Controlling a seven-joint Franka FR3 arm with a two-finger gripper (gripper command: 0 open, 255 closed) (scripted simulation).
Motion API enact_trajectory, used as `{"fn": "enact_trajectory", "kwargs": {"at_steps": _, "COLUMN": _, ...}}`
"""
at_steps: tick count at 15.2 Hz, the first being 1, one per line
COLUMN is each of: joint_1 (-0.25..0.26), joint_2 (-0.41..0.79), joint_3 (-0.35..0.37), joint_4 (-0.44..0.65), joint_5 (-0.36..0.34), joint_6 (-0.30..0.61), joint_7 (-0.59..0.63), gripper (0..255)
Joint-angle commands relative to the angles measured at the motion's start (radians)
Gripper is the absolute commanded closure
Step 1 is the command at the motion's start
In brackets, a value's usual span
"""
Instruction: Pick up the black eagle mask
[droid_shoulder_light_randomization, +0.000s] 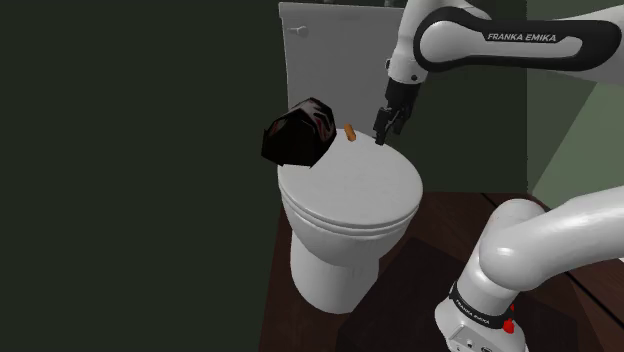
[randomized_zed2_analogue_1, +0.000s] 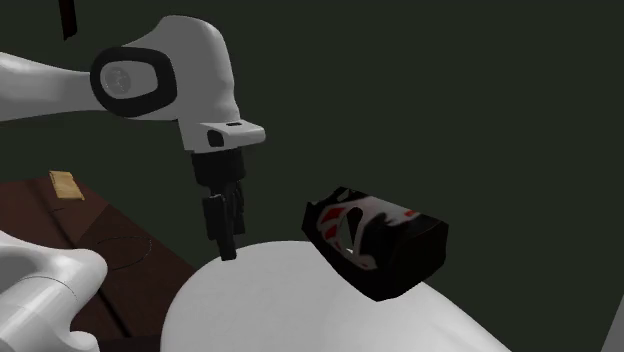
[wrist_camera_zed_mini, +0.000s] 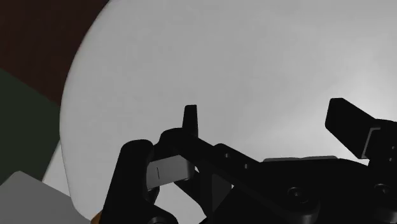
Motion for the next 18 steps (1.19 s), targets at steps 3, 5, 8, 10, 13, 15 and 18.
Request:
{"fn": "enact_trajectory", "kwargs": {"at_steps": 3, "joint_1": -0.023, "joint_2": 0.050, "joint_3": 0.077, "joint_4": 0.054, "joint_5": 0.026, "joint_6": -0.036, "joint_7": 0.160, "gripper": 0}}
{"fn": "enact_trajectory", "kwargs": {"at_steps": 5, "joint_1": -0.047, "joint_2": 0.115, "joint_3": 0.150, "joint_4": 0.122, "joint_5": 0.049, "joint_6": -0.074, "joint_7": 0.318, "gripper": 0}}
{"fn": "enact_trajectory", "kwargs": {"at_steps": 8, "joint_1": -0.086, "joint_2": 0.234, "joint_3": 0.248, "joint_4": 0.250, "joint_5": 0.071, "joint_6": -0.136, "joint_7": 0.554, "gripper": 0}}
{"fn": "enact_trajectory", "kwargs": {"at_steps": 10, "joint_1": -0.111, "joint_2": 0.327, "joint_3": 0.306, "joint_4": 0.351, "joint_5": 0.076, "joint_6": -0.181, "joint_7": 0.713, "gripper": 0}}
{"fn": "enact_trajectory", "kwargs": {"at_steps": 13, "joint_1": -0.143, "joint_2": 0.485, "joint_3": 0.383, "joint_4": 0.525, "joint_5": 0.069, "joint_6": -0.257, "joint_7": 0.952, "gripper": 0}}
{"fn": "enact_trajectory", "kwargs": {"at_steps": 15, "joint_1": -0.154, "joint_2": 0.603, "joint_3": 0.423, "joint_4": 0.658, "joint_5": 0.053, "joint_6": -0.314, "joint_7": 1.113, "gripper": 0}}
{"fn": "enact_trajectory", "kwargs": {"at_steps": 18, "joint_1": -0.144, "joint_2": 0.781, "joint_3": 0.459, "joint_4": 0.868, "joint_5": 0.021, "joint_6": -0.405, "joint_7": 1.330, "gripper": 0}}
